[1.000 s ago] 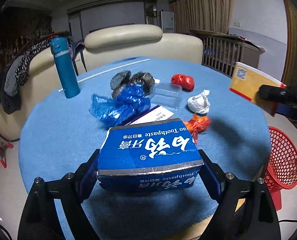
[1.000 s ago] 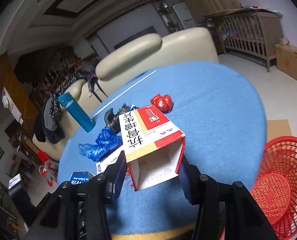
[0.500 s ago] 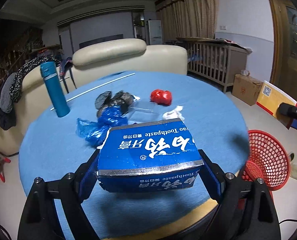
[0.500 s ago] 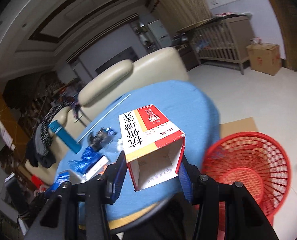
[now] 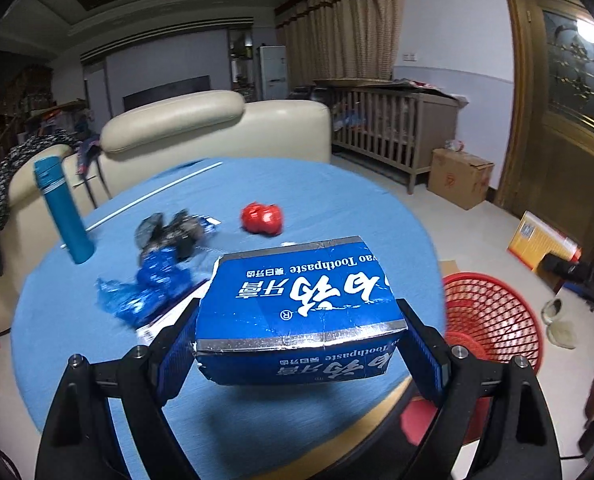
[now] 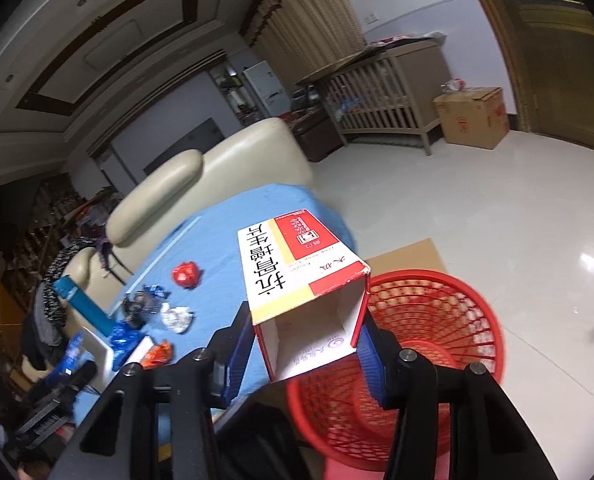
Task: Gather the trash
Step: 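Carry the medicine box into the red basket and open right tool while left carries toothpaste box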
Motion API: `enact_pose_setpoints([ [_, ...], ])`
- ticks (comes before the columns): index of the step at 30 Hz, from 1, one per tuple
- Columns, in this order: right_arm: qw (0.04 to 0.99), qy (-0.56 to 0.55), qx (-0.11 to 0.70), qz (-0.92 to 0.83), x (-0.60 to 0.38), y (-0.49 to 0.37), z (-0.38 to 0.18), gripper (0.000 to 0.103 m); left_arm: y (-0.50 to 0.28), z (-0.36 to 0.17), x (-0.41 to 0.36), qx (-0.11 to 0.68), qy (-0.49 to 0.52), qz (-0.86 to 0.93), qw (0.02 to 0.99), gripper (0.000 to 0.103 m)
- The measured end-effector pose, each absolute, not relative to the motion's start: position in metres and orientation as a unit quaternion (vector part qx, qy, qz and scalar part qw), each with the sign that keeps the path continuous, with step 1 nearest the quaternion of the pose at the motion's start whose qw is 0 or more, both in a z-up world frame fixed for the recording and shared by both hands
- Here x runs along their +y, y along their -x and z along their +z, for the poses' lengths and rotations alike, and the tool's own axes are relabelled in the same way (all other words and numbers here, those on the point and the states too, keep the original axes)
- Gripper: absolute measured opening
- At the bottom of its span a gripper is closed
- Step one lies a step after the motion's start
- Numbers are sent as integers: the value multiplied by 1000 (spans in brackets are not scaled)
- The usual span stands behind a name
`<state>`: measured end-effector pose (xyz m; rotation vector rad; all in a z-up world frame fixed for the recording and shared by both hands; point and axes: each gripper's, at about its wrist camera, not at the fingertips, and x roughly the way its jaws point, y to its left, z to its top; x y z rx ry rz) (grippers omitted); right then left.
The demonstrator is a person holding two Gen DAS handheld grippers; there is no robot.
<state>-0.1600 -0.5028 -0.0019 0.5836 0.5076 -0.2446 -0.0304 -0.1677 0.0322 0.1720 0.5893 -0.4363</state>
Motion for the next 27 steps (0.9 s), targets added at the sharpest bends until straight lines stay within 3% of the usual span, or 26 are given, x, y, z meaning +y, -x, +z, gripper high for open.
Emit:
enact_pose_setpoints([
  [18, 874, -310, 322, -191, -553, 176, -78, 52, 41, 30, -264, 286, -130, -295, 903, 91],
  [22, 863, -310, 348, -196, -556, 171, -90, 56, 45, 27, -286, 287, -140, -315, 894, 91],
  [25, 864, -298, 357, -193, -553, 169, -92, 70, 48, 25, -298, 288, -148, -326, 888, 91],
  [27, 867, -290, 353, -199, -553, 171, -89, 71, 50, 21, -307, 292, -152, -333, 883, 91],
])
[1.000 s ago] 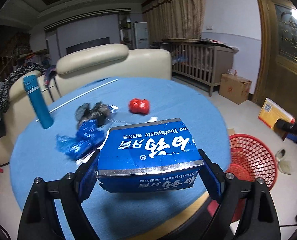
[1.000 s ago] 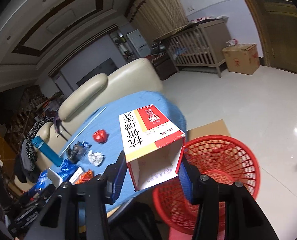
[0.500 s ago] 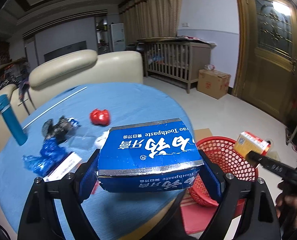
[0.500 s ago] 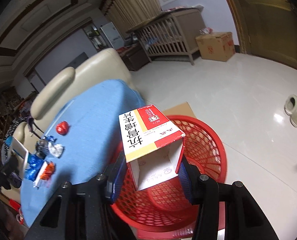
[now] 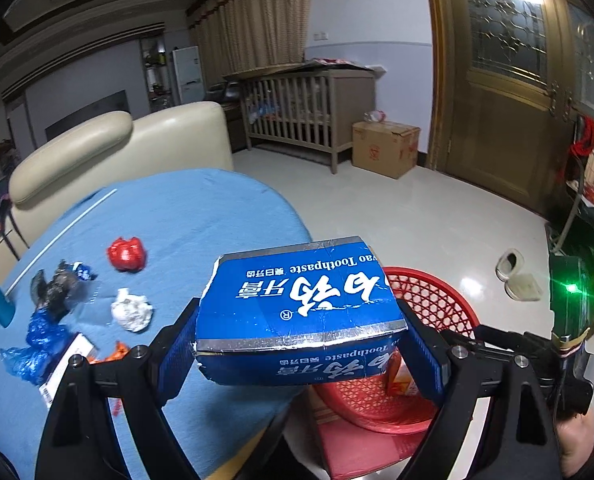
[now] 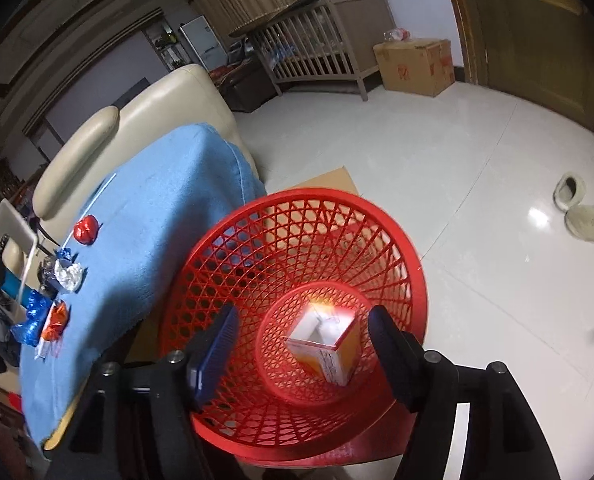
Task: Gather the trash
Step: 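Carry the medicine box into the red basket and open right tool while left carries toothpaste box, then lower the toothpaste box into the red basket and open the left tool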
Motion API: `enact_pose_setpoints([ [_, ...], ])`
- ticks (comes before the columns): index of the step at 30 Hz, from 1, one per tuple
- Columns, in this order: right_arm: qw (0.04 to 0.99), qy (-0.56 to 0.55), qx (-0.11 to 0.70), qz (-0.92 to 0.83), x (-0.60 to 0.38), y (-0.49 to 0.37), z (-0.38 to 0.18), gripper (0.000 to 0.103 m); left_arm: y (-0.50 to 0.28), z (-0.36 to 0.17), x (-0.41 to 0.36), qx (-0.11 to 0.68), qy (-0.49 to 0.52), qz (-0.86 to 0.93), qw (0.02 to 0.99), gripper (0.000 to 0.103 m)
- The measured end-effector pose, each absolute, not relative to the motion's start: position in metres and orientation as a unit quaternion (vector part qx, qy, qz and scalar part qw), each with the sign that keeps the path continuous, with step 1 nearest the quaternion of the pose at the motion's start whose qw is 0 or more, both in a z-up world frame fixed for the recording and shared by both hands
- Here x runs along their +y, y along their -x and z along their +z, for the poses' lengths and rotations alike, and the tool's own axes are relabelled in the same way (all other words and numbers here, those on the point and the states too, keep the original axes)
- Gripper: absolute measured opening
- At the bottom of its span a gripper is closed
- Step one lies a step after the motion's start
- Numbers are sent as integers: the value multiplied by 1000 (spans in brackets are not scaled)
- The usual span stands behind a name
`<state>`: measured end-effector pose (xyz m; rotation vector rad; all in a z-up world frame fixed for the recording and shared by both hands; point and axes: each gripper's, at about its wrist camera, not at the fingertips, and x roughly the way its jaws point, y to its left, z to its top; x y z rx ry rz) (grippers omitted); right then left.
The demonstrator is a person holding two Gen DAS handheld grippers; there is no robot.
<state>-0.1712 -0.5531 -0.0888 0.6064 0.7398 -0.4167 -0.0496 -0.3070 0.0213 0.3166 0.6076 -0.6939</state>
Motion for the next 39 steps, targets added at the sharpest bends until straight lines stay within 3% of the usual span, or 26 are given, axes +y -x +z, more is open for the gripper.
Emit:
enact_pose_setpoints([
  [13, 870, -338, 248, -261, -585, 215, -47, 71, 55, -2, -361, 332, -191, -376, 844, 92],
  [17, 872, -338, 241, -260, -586, 215, -39, 71, 45, -19, -382, 376, -217, -383, 815, 92],
  [28, 881, -324, 249, -238, -569, 201, -34, 71, 13, -2, -333, 389, -145, -339, 844, 93],
  [39, 894, -298, 268, -202, -540, 179, -26, 71, 3, 17, -252, 351, -93, -300, 882, 93],
])
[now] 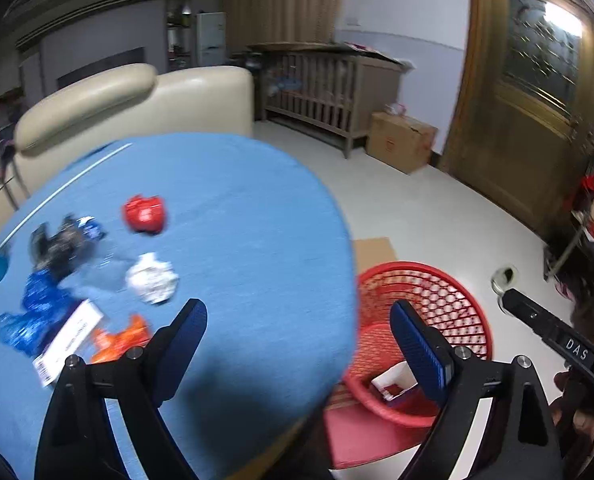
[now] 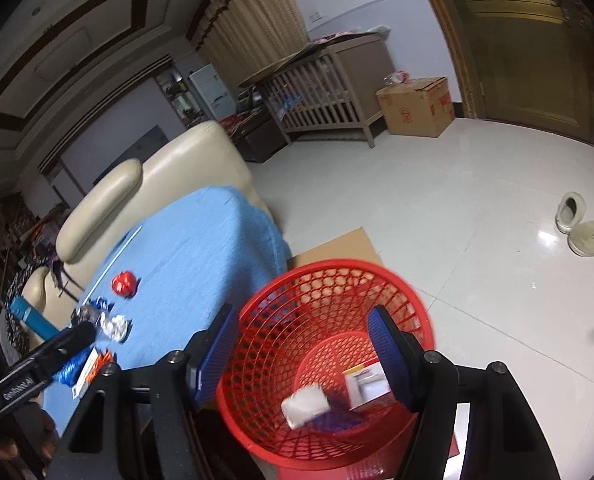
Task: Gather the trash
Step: 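Lower the toothpaste box into the red basket and open the left tool, then grasp the white medicine box with purple stripe using the left tool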
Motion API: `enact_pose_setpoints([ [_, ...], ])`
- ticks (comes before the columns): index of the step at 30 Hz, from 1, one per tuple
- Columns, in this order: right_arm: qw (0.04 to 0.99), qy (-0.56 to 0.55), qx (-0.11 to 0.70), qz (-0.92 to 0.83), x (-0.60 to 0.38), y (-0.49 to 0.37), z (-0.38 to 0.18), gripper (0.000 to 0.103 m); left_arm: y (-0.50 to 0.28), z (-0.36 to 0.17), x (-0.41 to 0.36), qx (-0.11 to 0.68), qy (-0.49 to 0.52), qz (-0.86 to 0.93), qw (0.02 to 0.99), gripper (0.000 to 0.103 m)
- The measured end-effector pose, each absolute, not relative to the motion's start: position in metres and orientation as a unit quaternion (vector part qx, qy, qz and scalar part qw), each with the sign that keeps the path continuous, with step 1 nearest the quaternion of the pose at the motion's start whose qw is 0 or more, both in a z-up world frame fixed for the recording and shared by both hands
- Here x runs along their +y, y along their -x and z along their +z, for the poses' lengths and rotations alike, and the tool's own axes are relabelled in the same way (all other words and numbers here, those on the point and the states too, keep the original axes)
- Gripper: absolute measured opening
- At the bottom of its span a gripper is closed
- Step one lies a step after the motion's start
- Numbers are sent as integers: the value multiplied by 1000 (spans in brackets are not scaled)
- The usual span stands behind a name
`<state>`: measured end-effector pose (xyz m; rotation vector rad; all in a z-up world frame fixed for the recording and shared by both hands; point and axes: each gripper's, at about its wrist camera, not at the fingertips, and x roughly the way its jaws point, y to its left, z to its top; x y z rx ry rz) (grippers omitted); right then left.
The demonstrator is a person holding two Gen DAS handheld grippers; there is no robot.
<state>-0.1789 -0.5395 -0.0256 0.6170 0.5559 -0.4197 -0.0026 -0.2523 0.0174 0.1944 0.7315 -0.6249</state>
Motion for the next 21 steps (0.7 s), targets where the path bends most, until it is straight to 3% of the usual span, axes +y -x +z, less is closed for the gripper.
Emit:
enact_pose_setpoints([
  [12, 906, -239, 325, -128, -466, 129, -32, 71, -50, -23, -103, 393, -44, -189, 899, 93],
  [21, 906, -201, 362, -85, -417, 101, -41, 71, -105, -50, -56, 432, -83, -210, 873, 93],
])
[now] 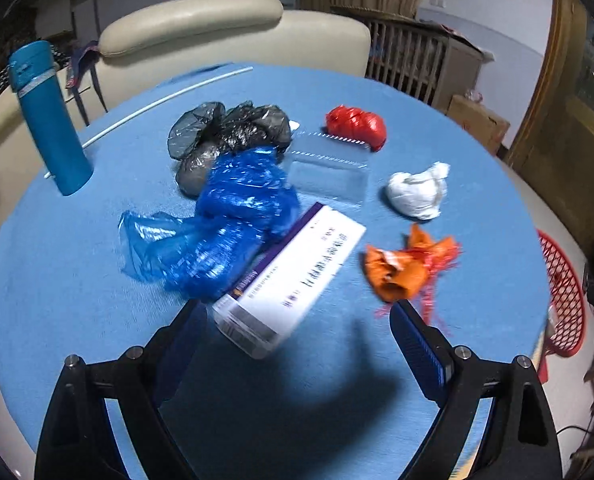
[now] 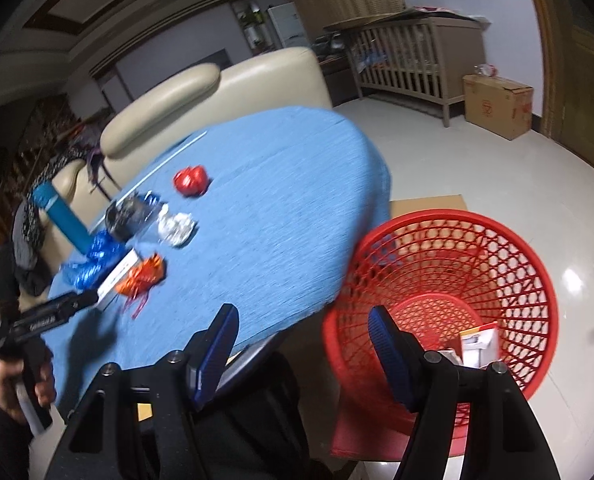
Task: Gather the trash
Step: 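Grasp the white medicine box with purple stripe using the left tool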
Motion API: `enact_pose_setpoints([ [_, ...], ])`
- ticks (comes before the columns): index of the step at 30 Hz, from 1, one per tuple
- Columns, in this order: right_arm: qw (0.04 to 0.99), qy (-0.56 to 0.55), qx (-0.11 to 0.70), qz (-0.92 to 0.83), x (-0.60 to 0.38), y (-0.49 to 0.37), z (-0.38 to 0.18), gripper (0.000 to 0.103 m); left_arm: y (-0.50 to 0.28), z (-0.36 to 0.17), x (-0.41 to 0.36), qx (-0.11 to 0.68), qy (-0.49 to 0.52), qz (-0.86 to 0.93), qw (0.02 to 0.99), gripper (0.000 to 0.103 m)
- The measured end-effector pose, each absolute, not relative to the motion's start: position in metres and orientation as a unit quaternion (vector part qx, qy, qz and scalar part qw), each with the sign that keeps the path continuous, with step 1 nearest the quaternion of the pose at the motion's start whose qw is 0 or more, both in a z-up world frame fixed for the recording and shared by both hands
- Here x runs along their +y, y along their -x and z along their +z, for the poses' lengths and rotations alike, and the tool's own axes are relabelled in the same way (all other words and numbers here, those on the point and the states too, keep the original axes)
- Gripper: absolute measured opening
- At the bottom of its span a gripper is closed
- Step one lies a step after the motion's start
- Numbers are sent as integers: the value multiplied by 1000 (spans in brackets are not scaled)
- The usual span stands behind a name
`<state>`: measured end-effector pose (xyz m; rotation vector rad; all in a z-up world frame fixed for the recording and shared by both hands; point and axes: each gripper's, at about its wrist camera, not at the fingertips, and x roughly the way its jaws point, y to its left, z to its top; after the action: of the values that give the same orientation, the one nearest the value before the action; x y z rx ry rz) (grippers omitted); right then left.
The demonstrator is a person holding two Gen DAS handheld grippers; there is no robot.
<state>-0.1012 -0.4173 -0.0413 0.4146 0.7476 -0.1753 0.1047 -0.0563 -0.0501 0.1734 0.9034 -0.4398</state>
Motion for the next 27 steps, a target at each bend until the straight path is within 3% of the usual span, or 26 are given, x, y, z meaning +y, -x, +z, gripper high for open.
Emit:
enact_pose_setpoints([
  [11, 899, -165, 401, -57, -384, 77, -49, 71, -144, -73, -68, 463, -97, -239, 848, 93],
  [13, 898, -160, 405, -53, -379, 73, -49, 71, -145, -75, -70, 461, -105, -228, 851, 83],
  [14, 899, -157, 406, -51, -377, 70, -48, 71, -142, -75, -69, 451, -117, -221, 857, 65],
  [15, 899, -154, 407, -50, -374, 68, -47, 71, -140, -74, -69, 449, -120, -228, 855, 59],
  [18, 900, -147, 409, -43, -368, 58, -44, 71, -134, -73, -63, 447, -121, -218, 859, 52],
  [27, 900, -127, 416, 33, -314, 2, -37, 71, -101, -62, -17, 437, -44, -158, 885, 51],
])
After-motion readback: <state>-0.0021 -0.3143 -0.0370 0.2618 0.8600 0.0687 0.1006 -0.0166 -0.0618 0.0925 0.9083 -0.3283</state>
